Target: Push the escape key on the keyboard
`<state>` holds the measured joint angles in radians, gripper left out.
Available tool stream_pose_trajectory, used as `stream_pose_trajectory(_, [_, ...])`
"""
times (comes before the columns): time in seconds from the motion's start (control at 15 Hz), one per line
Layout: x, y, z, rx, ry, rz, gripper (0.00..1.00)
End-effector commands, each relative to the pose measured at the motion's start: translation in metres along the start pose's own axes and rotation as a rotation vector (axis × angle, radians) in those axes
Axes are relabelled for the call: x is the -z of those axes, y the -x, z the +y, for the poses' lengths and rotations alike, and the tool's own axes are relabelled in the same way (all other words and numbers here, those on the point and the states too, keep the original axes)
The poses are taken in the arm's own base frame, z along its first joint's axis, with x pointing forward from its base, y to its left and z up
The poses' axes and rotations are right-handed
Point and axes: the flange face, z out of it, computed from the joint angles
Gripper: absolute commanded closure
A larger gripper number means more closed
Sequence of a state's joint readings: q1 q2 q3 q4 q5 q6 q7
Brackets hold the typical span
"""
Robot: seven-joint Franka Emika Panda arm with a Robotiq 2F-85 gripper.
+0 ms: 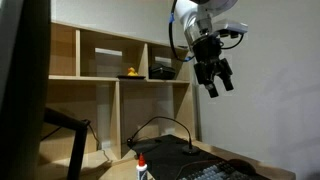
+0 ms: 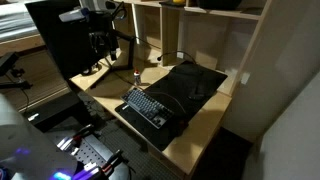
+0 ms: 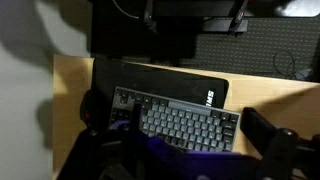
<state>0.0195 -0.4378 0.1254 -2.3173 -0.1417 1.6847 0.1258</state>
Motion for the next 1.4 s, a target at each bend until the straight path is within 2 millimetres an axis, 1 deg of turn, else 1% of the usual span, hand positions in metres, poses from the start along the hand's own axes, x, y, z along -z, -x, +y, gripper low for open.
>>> stream_pose_trajectory(0.0, [0.0, 0.0, 0.0, 0.0, 0.0, -0.001, 0.0])
stream_pose_trajectory(0.53, [0.0, 0.0, 0.0, 0.0, 0.0, -0.001, 0.0])
stream_pose_trajectory(0.67, [0.001, 0.001, -0.005, -0.155, -0.08, -0.029, 0.0])
stream_pose_trajectory(1.0, [0.007, -0.005, -0.025, -0.39, -0.268, -0.057, 0.0])
stream_pose_trajectory(1.07, [0.01, -0.005, -0.029, -0.405, -0.333, -0.068, 0.0])
stream_pose_trajectory(1.13, [0.006, 0.001, -0.025, -0.356, -0.258, -0.057, 0.0])
stream_pose_trajectory(1.33, [0.009, 0.0, -0.029, -0.39, -0.307, -0.069, 0.0])
